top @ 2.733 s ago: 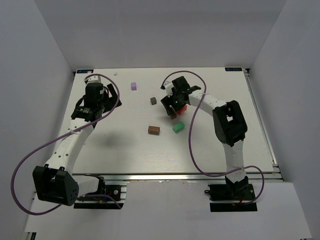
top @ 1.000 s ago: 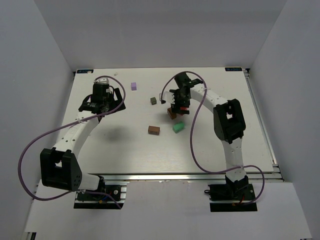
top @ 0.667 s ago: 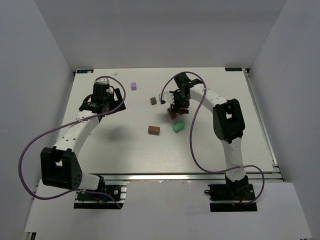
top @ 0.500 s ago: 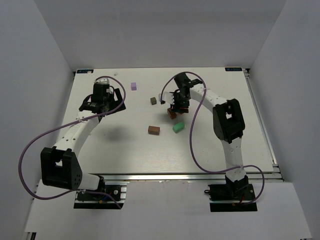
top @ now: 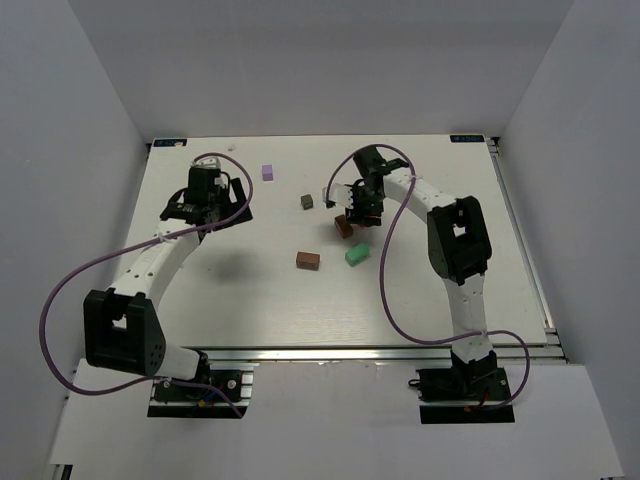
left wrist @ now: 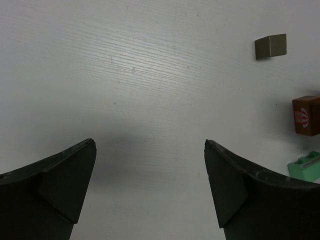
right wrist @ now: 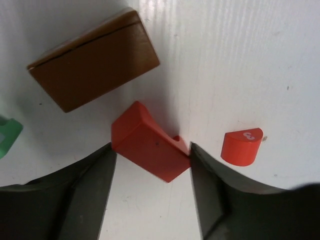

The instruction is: Build the wood block tower

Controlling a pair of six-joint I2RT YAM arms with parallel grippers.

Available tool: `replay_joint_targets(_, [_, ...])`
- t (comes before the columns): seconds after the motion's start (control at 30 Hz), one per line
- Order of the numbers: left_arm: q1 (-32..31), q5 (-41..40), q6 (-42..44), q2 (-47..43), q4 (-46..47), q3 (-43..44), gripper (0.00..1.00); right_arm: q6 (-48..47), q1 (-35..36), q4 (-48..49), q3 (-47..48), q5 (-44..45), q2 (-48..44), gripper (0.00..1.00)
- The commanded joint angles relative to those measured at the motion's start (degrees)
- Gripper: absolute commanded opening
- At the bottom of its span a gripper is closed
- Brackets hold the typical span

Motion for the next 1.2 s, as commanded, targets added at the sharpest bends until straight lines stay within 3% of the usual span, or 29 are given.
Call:
replay_joint_targets(0.0, [0.1,0.3,0.5,0.3,0.1,2.5,0.98,-2.7,-0.5,-0.5,2.0,-1.4,1.4,0.62])
replay_joint_targets(0.13, [0.0,0.3,0.6,1.1,-0.3,2.8,0.98,-1.6,-0.5,-1.9,3.3,-3.9,1.0,0.35])
replay_joint_targets(0.3, [0.1,0.5,0.4,0.9,-0.5,3.0,0.98,3.2,-0.5,-3.4,1.5,-4.3,-2.2,0.13])
replay_joint_targets(0.63, [0.1,-0.1,-1.7,-2.1,-1.4,3.3,0.98,25.3,2.0,7.7,-8.8,1.5,-19.7,0.08])
replay_joint_targets(0.83, [0.0,-1.4,-1.9,-3.1,-3.4,4.3,0.98,33.8,10.8,13.0,-21.5,1.2,-29.5,0.1])
replay_joint_targets(1.03, [0.1,-1.9,-2.1,-5.0,-2.9,3.6,0.98,41.8,16.3,9.6,-23.1,1.4,-26.8,0.1])
replay_joint_targets(1.17, [0.1,-1.6,-2.1,-5.2,-2.6,3.5,0.98,42.3,18.2,9.1,-24.4,4.0,-24.7,0.1])
